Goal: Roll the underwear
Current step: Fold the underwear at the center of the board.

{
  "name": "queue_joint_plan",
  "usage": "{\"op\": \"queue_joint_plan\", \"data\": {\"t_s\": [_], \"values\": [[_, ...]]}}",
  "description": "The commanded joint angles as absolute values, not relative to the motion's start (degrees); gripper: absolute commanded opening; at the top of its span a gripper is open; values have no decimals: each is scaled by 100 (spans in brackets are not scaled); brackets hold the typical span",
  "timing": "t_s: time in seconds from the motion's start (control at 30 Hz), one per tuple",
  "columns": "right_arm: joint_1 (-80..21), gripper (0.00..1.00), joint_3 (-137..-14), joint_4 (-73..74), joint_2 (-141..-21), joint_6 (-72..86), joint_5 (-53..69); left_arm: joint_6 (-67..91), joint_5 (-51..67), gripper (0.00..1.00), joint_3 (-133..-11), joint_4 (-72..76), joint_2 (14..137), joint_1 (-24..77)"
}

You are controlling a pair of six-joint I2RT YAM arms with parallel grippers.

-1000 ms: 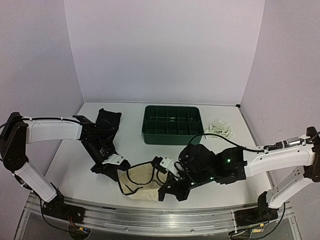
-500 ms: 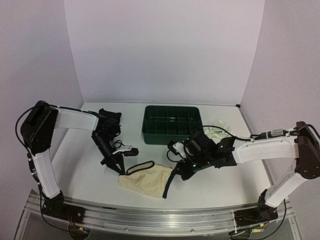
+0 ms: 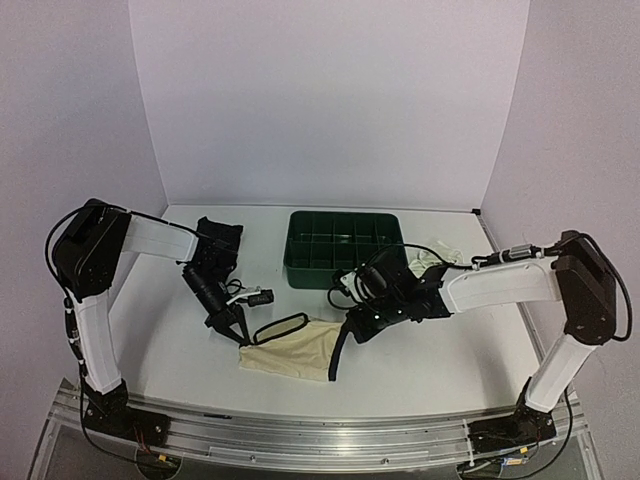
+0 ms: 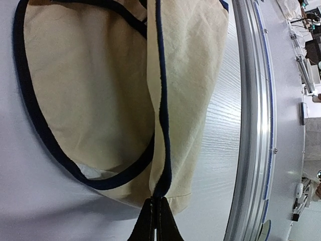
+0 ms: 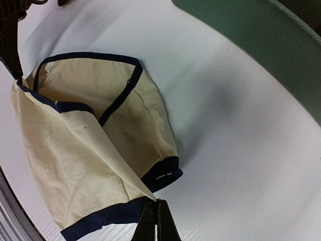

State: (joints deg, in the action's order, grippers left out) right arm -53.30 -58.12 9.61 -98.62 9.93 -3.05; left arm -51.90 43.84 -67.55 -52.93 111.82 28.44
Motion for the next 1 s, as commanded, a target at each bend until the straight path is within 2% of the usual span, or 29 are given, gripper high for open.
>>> {"op": "queue_joint_plan", "data": {"t_s": [0.0,0.2,0.43,0.97], "values": [[-5245,0,-6047,830,-10071,835,-503,-4852,4485,0,-6930,-4973,11241,2762],[-5168,0,-6187,780,-10242,698,-542,-4752,4628,0,-7001,-4989,11145,2763],[-5165,0,-6099,564,-9823,293,-407,-4487,4851,0,-7295,-4924,10748,2736],[-4600,0,-6207,88,-10609,713,-240,-3477,4695,0,-7522,-3828,11753,2629]]}}
